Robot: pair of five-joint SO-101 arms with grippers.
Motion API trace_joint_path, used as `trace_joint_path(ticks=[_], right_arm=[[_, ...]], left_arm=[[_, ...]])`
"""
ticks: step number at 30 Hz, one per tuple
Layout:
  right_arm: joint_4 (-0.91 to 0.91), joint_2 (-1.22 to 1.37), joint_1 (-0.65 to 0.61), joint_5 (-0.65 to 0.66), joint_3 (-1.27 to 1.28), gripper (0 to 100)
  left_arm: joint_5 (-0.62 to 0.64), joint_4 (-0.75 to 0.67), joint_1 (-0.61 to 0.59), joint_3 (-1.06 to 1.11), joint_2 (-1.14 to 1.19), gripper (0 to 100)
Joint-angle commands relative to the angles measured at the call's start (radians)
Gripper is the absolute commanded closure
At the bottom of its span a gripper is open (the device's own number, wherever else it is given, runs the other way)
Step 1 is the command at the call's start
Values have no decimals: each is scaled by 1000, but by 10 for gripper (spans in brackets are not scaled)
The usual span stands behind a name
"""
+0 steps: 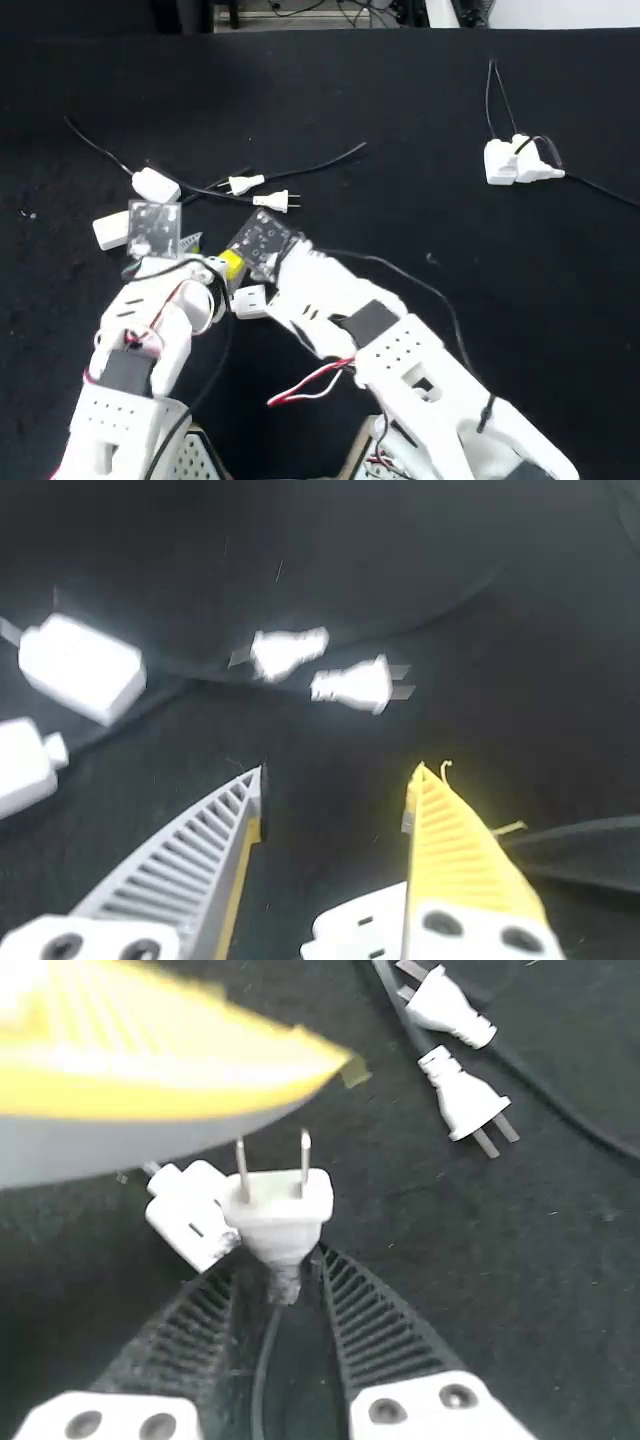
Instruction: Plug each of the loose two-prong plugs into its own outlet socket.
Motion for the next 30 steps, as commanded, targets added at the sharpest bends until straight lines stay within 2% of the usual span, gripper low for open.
trace_joint_path(ticks=[1, 6, 17, 30], right_arm=[[-21, 36, -17, 0, -61, 988], [-15, -4, -18, -2, -58, 988], [83, -239, -94, -3, 1, 988], [80, -263, -100, -49, 7, 988]], left_arm=[[-35, 55, 13, 64, -253, 766], [-124, 49, 30, 162, -330, 766], [-129, 55, 28, 171, -328, 766], [-129, 57, 27, 174, -328, 766]])
